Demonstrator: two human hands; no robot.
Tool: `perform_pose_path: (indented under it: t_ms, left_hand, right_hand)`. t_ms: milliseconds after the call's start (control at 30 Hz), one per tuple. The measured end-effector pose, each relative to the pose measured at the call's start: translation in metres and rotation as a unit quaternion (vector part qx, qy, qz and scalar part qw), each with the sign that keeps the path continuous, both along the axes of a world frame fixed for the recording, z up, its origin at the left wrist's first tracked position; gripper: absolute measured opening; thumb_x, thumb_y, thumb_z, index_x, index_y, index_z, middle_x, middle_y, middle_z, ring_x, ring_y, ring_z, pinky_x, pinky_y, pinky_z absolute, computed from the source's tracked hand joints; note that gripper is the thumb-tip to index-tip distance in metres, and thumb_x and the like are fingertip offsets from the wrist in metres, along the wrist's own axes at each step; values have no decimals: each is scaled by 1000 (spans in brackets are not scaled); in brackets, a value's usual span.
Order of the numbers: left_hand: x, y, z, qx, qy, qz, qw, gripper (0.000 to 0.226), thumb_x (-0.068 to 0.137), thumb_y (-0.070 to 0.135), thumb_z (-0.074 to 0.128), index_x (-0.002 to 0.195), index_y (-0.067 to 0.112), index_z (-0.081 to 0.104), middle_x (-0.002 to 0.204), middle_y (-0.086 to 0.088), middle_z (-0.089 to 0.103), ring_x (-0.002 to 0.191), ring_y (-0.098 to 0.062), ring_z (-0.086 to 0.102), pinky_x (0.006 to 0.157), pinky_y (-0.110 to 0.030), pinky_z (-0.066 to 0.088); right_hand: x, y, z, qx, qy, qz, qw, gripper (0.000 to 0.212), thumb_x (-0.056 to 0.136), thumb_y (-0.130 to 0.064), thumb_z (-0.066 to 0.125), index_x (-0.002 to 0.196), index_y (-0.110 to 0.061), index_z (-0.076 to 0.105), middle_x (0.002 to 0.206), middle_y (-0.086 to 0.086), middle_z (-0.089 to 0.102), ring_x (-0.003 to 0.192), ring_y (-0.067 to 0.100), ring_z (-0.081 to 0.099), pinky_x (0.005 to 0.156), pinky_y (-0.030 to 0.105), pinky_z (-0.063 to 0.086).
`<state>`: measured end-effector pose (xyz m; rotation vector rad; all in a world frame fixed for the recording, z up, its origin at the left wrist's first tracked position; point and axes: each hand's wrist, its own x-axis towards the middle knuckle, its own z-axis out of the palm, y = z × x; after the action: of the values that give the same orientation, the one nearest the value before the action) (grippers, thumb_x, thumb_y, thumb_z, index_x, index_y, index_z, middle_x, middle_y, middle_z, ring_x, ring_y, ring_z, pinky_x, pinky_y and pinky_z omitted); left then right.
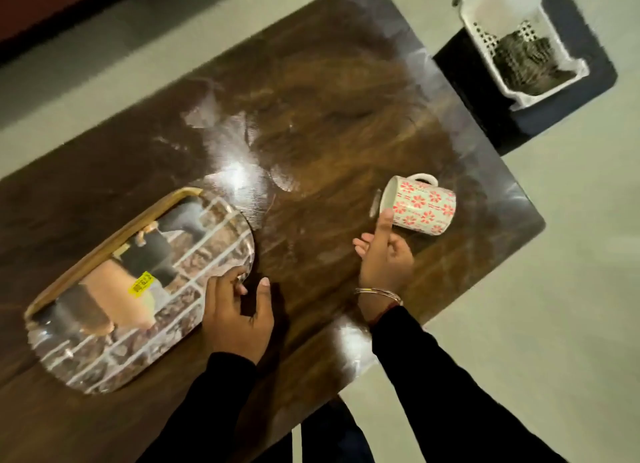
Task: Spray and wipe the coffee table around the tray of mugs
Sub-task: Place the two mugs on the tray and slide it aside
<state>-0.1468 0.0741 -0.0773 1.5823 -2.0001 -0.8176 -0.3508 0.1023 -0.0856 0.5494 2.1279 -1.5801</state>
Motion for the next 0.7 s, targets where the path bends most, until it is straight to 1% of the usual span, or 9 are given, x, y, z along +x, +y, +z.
perform_pose_path:
  t_ms: [67, 133, 233, 300, 367, 433, 500, 600, 700]
  left_hand:
    - [-17, 4, -1, 14, 5, -19, 1000, 30, 93, 31, 67, 115, 12, 62, 87, 1, 45, 71, -22, 52, 56, -42, 50]
    - [-33, 9, -1, 18, 1, -32, 999, 29, 92, 31, 67, 113, 11, 63, 86, 0, 46, 72, -21, 52, 57, -41, 51]
    - [-47, 14, -2, 18, 8, -42, 999, 29, 90, 29, 68, 111, 10, 65, 85, 1, 47, 73, -19, 52, 57, -36, 50]
    - [-52, 15, -4, 24, 15, -42, 999, 29, 89, 28, 69, 111, 9, 66, 85, 0, 47, 72, -18, 52, 57, -31, 48]
    - [-53, 15, -5, 21, 6, -50, 998, 28, 89, 28, 69, 109, 8, 66, 83, 0, 47, 72, -16, 49, 56, -28, 45]
    - [-51, 16, -7, 22, 4, -51, 998, 27, 89, 27, 69, 108, 9, 66, 83, 1, 46, 70, -16, 49, 55, -28, 45]
    - [-48, 17, -7, 26, 10, -49, 998, 27, 89, 27, 69, 109, 10, 65, 84, 2, 46, 68, -18, 50, 54, -28, 46]
    - [-42, 18, -6, 23, 6, -45, 999, 26, 89, 27, 69, 110, 11, 65, 83, 3, 46, 65, -16, 49, 54, -21, 42]
    - [-35, 15, -5, 13, -4, -35, 999, 26, 90, 26, 69, 109, 9, 66, 83, 2, 45, 65, -14, 47, 54, -24, 41]
  right_hand:
    - [-11, 5, 8, -11, -77, -92, 993, 74, 82, -71, 71, 106, -1, 67, 93, 16, 77, 73, 26, 79, 73, 39, 66]
    - [-28, 5, 14, -30, -119, -141, 982, 83, 76, -79, 70, 111, -4, 66, 97, 12, 76, 78, 25, 79, 73, 36, 66]
    - [-57, -4, 23, -37, -148, -174, 973, 76, 71, -82, 72, 100, -12, 68, 97, 4, 76, 83, 20, 77, 67, 31, 61]
    - [-78, -14, 28, -47, -180, -188, 964, 64, 71, -74, 80, 96, -18, 62, 98, 2, 75, 87, 19, 75, 67, 33, 59]
    - [-92, -22, 29, -71, -207, -193, 956, 61, 71, -57, 89, 108, -17, 61, 103, 5, 75, 90, 22, 76, 77, 43, 64]
    - [-100, -25, 26, -102, -223, -197, 949, 72, 62, -46, 92, 119, -16, 60, 109, 8, 76, 92, 28, 77, 81, 53, 64]
    - [-101, -23, 24, -104, -233, -200, 946, 85, 52, -44, 93, 124, -16, 57, 109, 8, 75, 90, 29, 77, 78, 53, 64]
    - [-92, -16, 32, -34, -164, -163, 972, 65, 60, -41, 96, 106, -16, 58, 100, 4, 75, 84, 21, 77, 73, 46, 66]
    - [-70, -13, 36, -6, -38, -43, 998, 65, 57, -36, 101, 110, -14, 69, 100, 0, 79, 82, 14, 78, 70, 46, 67]
